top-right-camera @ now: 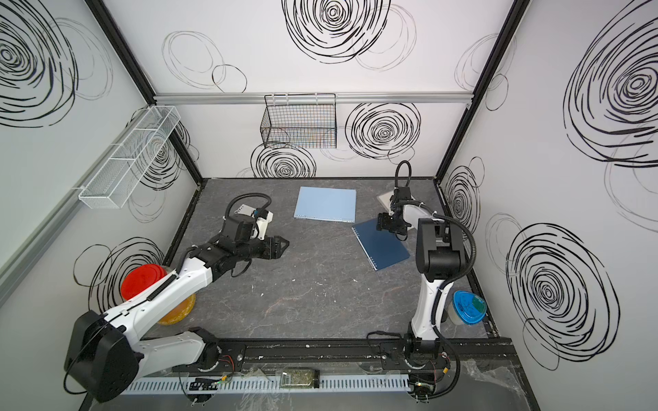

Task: Tear off pages from different notebooks
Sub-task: Move the notebook to the center of the board.

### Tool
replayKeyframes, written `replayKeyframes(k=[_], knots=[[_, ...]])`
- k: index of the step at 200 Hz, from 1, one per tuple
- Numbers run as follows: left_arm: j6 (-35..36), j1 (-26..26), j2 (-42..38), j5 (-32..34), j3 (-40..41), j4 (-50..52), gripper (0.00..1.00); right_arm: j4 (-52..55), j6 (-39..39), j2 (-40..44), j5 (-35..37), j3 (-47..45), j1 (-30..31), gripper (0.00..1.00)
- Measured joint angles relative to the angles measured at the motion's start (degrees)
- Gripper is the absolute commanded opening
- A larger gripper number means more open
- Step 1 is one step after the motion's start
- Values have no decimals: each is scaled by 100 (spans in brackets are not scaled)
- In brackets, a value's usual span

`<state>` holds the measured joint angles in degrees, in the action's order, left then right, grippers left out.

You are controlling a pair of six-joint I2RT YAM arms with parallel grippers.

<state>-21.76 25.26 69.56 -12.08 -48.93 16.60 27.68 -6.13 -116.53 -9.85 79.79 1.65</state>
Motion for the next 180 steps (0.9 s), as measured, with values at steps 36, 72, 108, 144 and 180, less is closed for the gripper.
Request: replayKeyframes(k=[36,72,108,144,180], knots=[[-35,101,103,37,-26,4,75,101,109,-46,35,81,-11,76],[-37,247,245,66,-57,2,75,210,282,-76,4,142,-15,71],[-192,315,382,28,-15,-286,75,94,350,33,-232,-76,57,68],[-540,315,804,-136,254,-960,75,-181,251,409,-619,-664,439,67],[-809,328,1305,-234,533,-1399,74,-723,-278,800,-1231,-1386,946,66]])
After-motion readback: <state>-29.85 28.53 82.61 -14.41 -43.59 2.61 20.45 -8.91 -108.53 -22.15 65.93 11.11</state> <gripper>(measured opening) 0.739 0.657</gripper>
